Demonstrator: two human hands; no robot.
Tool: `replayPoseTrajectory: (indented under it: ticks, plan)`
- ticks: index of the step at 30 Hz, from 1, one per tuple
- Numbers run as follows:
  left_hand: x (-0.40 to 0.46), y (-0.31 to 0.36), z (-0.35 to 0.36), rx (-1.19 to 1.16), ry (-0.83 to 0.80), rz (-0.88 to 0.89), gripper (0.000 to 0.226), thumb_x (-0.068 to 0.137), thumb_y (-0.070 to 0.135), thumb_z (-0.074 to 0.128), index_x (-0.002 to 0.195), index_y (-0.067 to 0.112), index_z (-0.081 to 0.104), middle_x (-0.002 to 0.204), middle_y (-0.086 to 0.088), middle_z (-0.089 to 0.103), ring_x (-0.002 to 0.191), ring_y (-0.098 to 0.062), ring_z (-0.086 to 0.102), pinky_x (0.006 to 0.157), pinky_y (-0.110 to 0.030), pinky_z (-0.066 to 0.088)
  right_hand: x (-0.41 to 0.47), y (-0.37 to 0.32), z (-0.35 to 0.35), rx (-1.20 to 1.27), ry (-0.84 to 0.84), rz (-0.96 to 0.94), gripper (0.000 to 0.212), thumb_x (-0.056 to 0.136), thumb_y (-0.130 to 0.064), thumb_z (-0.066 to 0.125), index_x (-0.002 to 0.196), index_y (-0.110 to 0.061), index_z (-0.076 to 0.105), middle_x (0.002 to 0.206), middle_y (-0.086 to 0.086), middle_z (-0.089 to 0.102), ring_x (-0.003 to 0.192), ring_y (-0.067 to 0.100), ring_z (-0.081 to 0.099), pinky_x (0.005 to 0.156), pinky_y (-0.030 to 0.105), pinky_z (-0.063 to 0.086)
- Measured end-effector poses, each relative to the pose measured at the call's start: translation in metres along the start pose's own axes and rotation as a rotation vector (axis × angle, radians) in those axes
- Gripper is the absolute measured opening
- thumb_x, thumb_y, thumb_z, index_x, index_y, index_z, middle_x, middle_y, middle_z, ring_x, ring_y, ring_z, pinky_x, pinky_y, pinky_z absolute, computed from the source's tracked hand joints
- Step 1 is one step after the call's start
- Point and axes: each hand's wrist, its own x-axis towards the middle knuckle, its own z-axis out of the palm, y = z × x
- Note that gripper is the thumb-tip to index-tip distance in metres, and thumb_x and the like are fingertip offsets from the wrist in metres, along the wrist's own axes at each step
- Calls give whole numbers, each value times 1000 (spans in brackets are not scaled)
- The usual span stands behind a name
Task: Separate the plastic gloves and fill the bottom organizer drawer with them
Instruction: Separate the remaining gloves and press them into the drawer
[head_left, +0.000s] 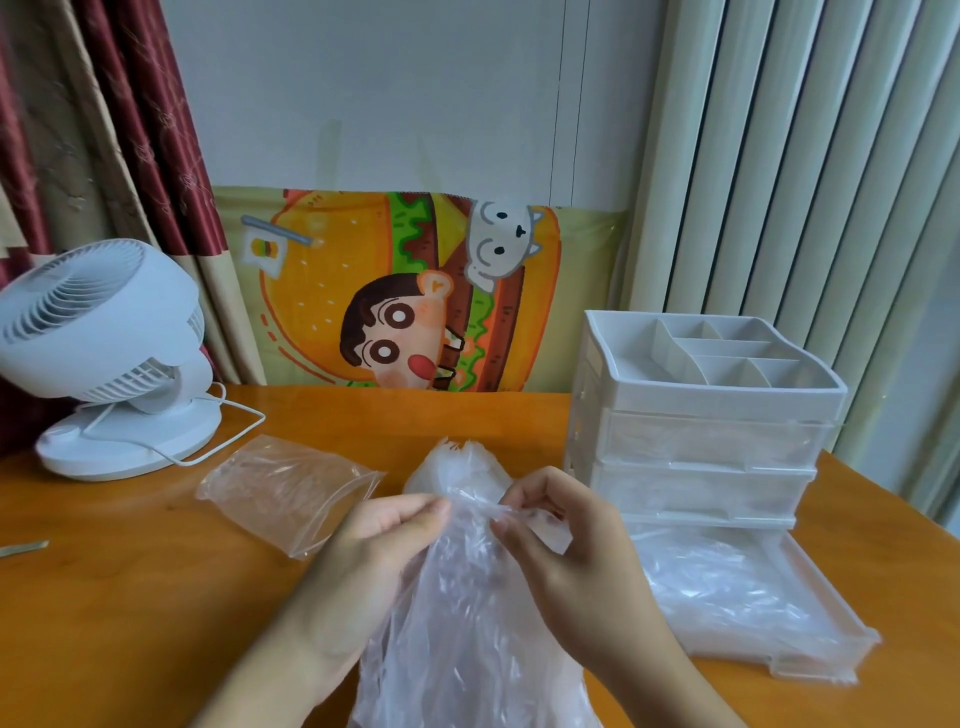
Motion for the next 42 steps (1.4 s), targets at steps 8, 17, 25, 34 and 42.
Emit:
replayPoseTrajectory:
  ticks: [8,17,25,34,42]
  plan:
    - [2,-8,-3,147,93,49,28,105,25,55,97,20,82,100,-11,78,105,-24,73,98,-39,56,-3,-2,2,-28,-8,7,20,90,-18,81,95,-32,68,93,-20,69,98,6,63,82,10,41]
    - [5,-10,1,138,101,96,39,99,42,57,83,14,78,71,-13,65,73,-14,61,71,-29,48,-1,0,2,-5,1,7,21,88,-14,82,86,-28,66,82,-15,67,86,11,64,79,14,44]
    - [4,-11,6,105,-68,14,24,99,4,62,120,11,72,108,-8,80,105,-25,76,93,-36,60,-1,-1,0,-12,-13,-23,26,89,-5,77,83,-28,66,81,-14,67,86,14,64,76,15,45]
    - [4,-7,-10,13,99,100,25,96,1,62,112,12,78,108,-12,79,103,-30,76,90,-43,61,3,2,-6,168,-52,291,77,66,-57,91,133,-44,55,128,-23,64,121,-6,60,101,18,48]
    - [3,0,-15,-91,264,128,26,95,-3,61,103,11,81,104,-15,79,99,-34,76,91,-47,56,4,3,-7,435,-104,353,10,98,-15,75,91,-12,81,88,13,80,78,21,75,68,30,55]
